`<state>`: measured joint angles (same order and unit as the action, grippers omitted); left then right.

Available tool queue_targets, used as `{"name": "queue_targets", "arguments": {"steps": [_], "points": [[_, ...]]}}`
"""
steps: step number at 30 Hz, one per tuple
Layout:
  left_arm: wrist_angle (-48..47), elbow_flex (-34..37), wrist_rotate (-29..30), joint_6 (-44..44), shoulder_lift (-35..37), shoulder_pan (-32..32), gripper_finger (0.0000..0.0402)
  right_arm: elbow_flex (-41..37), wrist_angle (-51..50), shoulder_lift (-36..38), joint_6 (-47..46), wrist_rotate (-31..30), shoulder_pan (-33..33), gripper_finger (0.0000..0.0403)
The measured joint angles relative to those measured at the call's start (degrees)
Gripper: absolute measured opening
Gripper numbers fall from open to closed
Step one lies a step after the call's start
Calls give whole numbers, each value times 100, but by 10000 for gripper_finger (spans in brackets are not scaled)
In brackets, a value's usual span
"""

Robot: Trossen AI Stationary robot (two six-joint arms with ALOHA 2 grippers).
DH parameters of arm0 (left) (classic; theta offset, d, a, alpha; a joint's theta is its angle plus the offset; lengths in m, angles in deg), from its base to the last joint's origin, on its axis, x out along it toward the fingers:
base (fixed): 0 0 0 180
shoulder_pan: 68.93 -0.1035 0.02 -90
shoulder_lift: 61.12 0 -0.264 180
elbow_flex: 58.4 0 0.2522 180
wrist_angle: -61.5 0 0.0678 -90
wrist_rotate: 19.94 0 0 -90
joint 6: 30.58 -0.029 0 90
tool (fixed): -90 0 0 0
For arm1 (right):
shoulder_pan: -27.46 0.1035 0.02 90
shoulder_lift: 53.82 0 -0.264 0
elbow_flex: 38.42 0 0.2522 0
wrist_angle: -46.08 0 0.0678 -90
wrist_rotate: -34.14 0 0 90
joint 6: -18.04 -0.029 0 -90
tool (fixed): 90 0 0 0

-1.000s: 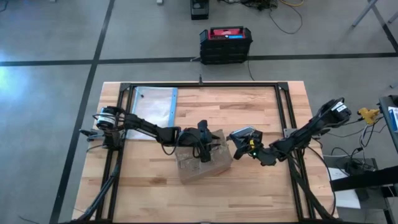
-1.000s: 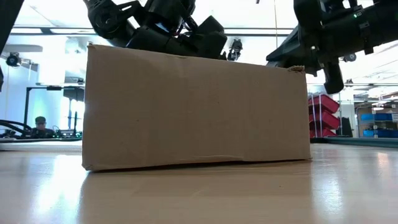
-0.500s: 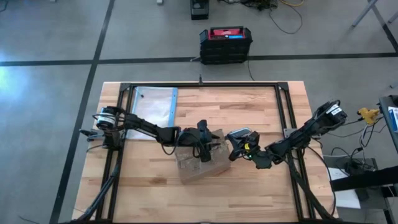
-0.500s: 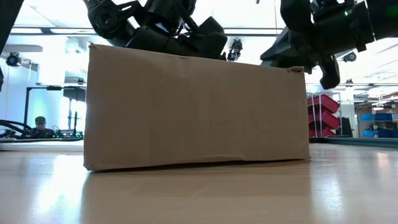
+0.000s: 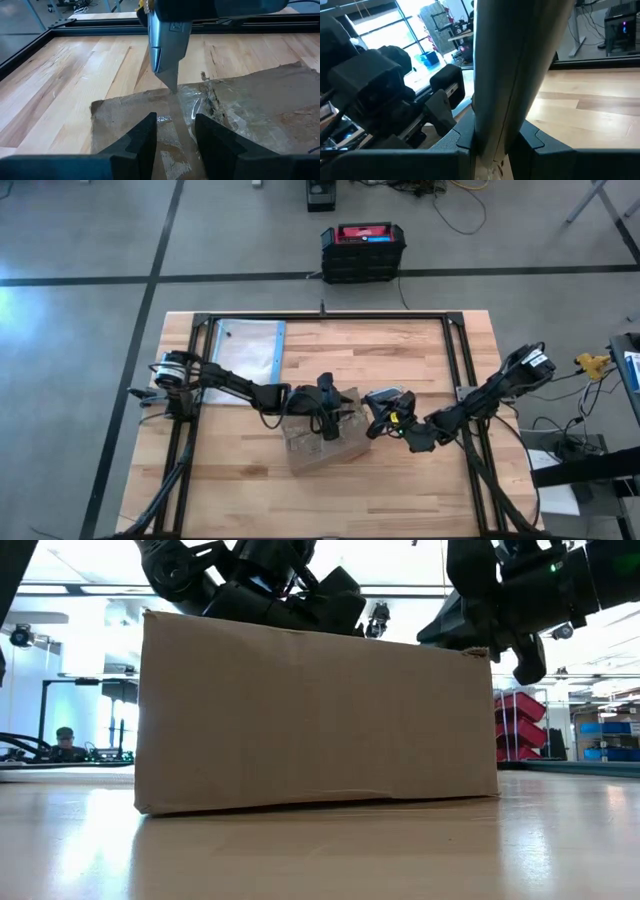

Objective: Pack items into zip bag
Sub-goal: Open the brown box using the silver cutter blade

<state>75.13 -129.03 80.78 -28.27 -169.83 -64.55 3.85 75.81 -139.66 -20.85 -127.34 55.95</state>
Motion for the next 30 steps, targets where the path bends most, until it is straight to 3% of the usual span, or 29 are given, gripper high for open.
{"name": "queue_targets", "arguments": {"steps": [17,23,30], "points": [[-30,-2,33,16,0,2,121,229,-45,33,729,-228,52,52],[-46,-2,57,32,0,2,120,306,-310,-32,638,-1071,339,52],[-44,-2,72,40,0,2,119,501,-324,-46,610,-1035,393,52]]}}
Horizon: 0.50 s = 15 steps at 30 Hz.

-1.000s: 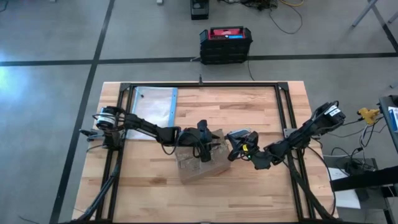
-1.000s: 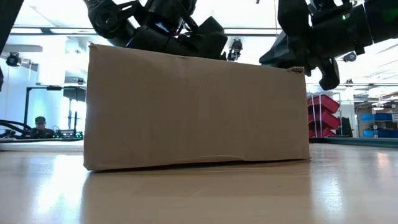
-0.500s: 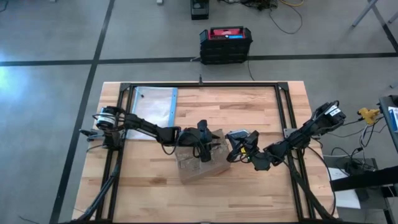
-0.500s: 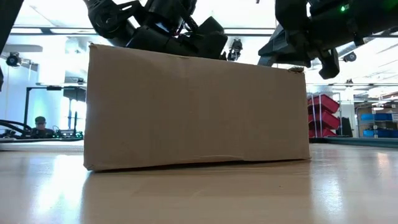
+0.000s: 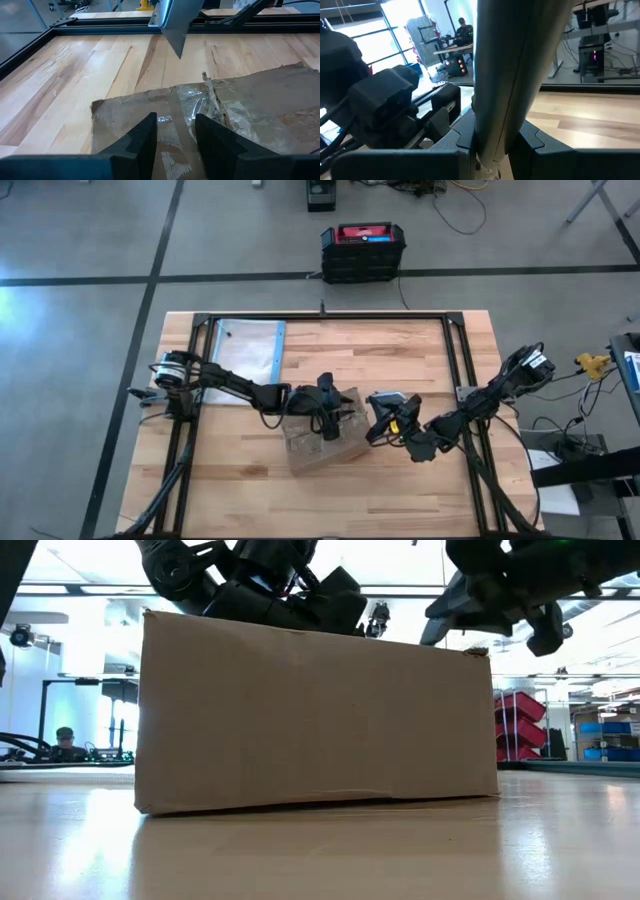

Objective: Pack items into zip bag
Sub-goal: Open the brown box using the silver cutter blade

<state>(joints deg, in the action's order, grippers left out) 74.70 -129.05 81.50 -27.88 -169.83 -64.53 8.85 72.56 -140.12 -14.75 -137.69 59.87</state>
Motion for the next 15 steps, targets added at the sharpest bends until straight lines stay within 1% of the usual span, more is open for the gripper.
{"name": "queue_targets", "arguments": {"steps": [7,15], "points": [[-2,0,4,34,0,2,120,33,-523,-4,-683,77,-56,52],[0,0,4,36,0,2,120,103,-708,-7,-831,123,-113,52]]}}
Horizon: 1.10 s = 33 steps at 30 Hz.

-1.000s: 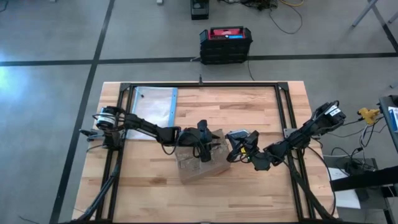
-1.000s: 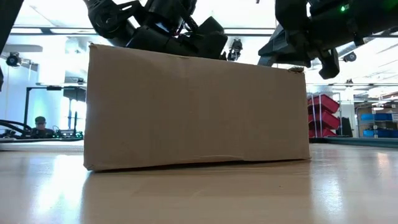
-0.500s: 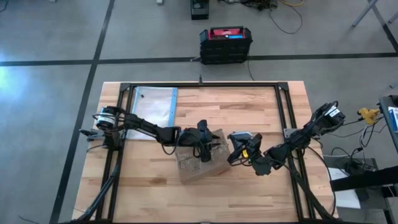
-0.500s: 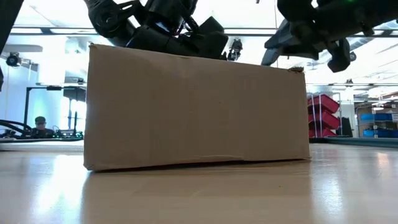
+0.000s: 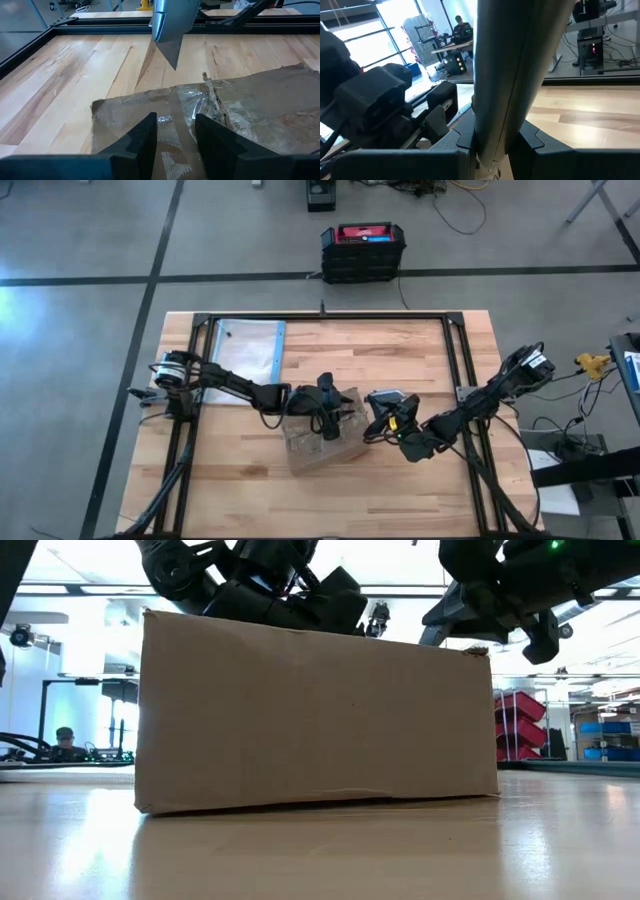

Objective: Pack items into zip bag
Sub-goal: Open the brown box using the silver cutter blade

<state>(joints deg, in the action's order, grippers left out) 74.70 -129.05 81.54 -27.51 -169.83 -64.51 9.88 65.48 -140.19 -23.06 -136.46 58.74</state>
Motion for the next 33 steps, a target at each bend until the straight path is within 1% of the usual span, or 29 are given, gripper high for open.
{"name": "queue_targets", "arguments": {"steps": [4,12,17,25,33], "points": [[0,0,0,0,0,-2,119,0,-54,0,-182,175,7,52],[-11,0,0,0,0,-2,119,-2,-604,0,-729,187,-62,52],[-17,0,2,0,0,-2,121,-1,-584,-11,-670,128,-59,52],[-68,0,26,-9,2,-2,120,36,-542,-373,-1142,75,-93,52],[-106,-2,43,-18,4,-4,119,83,-629,-224,-891,251,-50,52]]}}
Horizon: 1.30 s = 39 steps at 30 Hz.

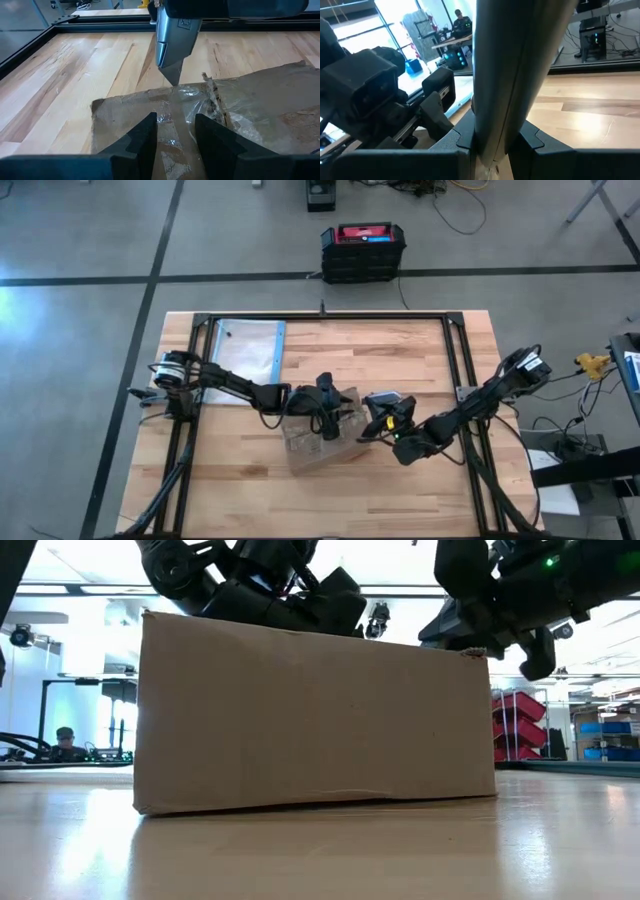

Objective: Pack items into zip bag
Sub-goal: Open the brown box using the silver cutter blade

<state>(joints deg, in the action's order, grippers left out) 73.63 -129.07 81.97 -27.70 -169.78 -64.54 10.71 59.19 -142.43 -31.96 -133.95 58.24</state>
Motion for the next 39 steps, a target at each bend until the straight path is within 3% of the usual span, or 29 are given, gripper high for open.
{"name": "queue_targets", "arguments": {"steps": [39], "points": [[-498,-13,413,-78,24,-68,118,-7,34,42,-854,243,300,52]]}}
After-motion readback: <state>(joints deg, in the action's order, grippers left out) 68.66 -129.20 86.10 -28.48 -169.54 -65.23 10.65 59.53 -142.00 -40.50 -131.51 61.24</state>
